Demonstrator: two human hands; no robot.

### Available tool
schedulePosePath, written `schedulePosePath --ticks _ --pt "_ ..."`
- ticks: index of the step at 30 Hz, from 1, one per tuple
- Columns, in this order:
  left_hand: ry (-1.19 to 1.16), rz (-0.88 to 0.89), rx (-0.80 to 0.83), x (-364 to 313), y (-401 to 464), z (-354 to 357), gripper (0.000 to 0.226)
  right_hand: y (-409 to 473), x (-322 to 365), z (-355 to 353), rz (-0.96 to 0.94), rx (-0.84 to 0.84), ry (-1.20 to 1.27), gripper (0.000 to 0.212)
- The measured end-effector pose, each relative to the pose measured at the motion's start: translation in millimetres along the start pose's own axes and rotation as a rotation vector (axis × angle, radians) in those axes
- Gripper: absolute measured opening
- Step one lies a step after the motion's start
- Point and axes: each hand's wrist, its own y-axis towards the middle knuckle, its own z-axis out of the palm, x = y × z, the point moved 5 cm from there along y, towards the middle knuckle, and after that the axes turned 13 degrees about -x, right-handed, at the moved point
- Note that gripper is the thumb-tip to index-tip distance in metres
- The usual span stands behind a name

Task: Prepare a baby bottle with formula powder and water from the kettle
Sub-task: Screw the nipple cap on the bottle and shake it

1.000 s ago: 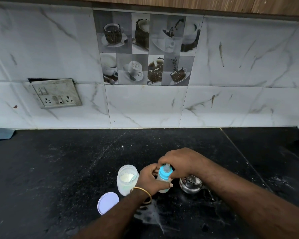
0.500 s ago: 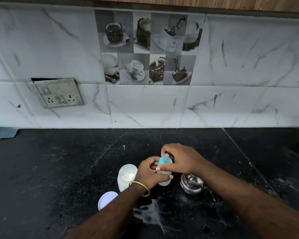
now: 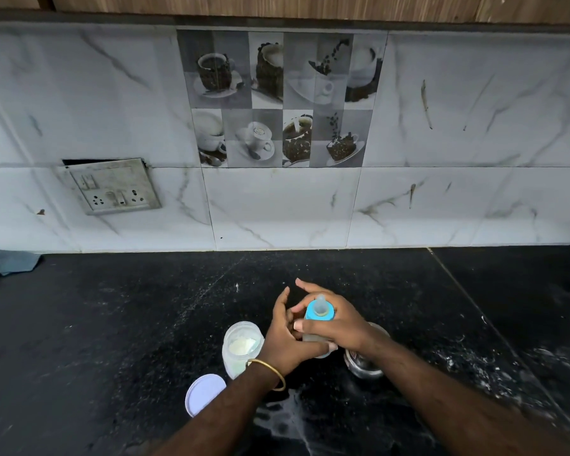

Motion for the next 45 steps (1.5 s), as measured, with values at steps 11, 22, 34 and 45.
schedulePosePath --ticks 11,22,34,45 --pt "0.144 0.019 -0.005 -21.3 -9.3 10.3 0.026 -1.9 10.9 3.2 0.025 -0.052 0.138 0.008" --pt "0.185 0.070 0.205 -36.0 -13.6 10.8 0.043 -5.0 23.1 11.3 0.058 0.180 0.109 0.013" --pt "0.168 0.073 0.234 -36.7 -19.7 8.0 0.036 -6.6 20.0 10.9 0.045 0.058 0.035 0.012" --pt "0.303 0.060 -0.139 -29.5 -14.2 -0.8 0.030 -4.0 8.1 14.4 0.099 -0.180 0.090 0.008"
